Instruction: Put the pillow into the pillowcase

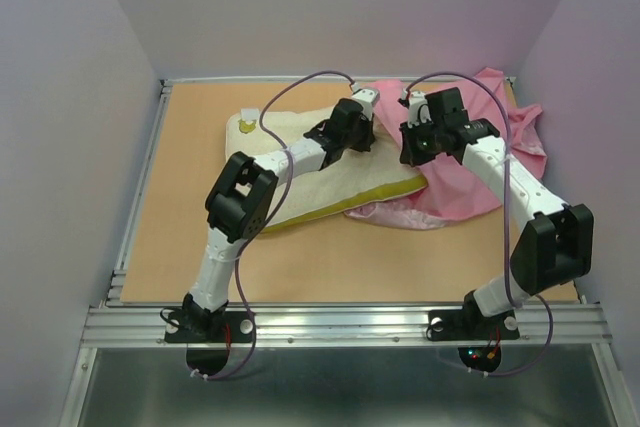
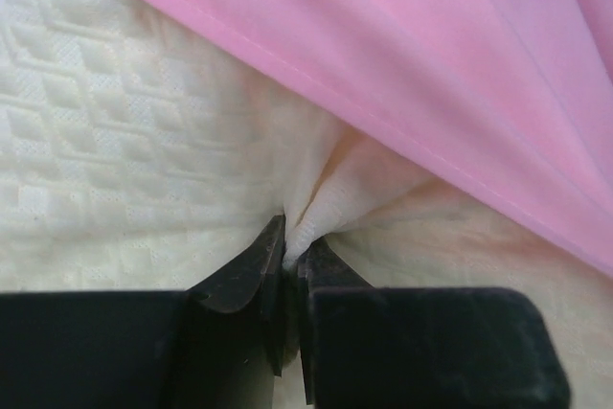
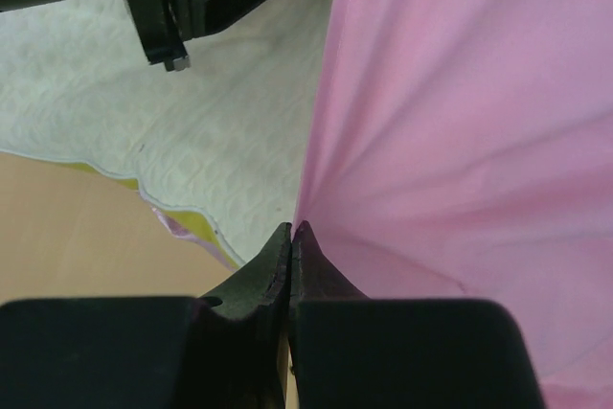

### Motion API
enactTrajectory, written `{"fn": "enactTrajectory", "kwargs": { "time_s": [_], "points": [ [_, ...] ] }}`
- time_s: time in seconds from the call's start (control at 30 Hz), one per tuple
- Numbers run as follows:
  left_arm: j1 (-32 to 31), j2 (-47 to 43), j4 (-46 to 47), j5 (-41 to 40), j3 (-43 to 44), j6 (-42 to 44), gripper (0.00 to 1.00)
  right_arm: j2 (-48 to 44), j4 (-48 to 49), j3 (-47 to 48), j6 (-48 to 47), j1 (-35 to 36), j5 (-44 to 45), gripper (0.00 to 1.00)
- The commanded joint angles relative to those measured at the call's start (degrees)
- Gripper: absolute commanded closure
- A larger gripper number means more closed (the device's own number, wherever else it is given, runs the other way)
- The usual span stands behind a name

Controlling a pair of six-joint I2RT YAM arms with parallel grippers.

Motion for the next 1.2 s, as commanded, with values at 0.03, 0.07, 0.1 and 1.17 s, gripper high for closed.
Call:
{"fn": "enactTrajectory", "kwargs": {
  "time_s": [0.03, 0.07, 0.1, 1.17],
  "points": [
    [3.65, -2.87, 0.25, -16.24, 0.87, -14.17, 1.00, -0.58, -2.26, 3.51, 2.31, -0.43, -7.60, 0.99],
    [3.82, -2.69, 0.16, -17.91, 0.95, -14.88, 1.00, -0.84, -2.35, 3.16, 2.31, -0.60, -7.42, 0.99],
    [3.82, -2.43, -0.19, -19.06, 1.13, -15.84, 1.00, -1.11, -2.44, 2.55, 2.22, -0.86, -8.38, 1.00],
    [-3.73, -29.15, -10.75, 14.61, -33.06, 48.98, 0.12, 11.46, -0.24, 9.84, 8.73, -4.65, -18.32, 0.99]
  ]
}}
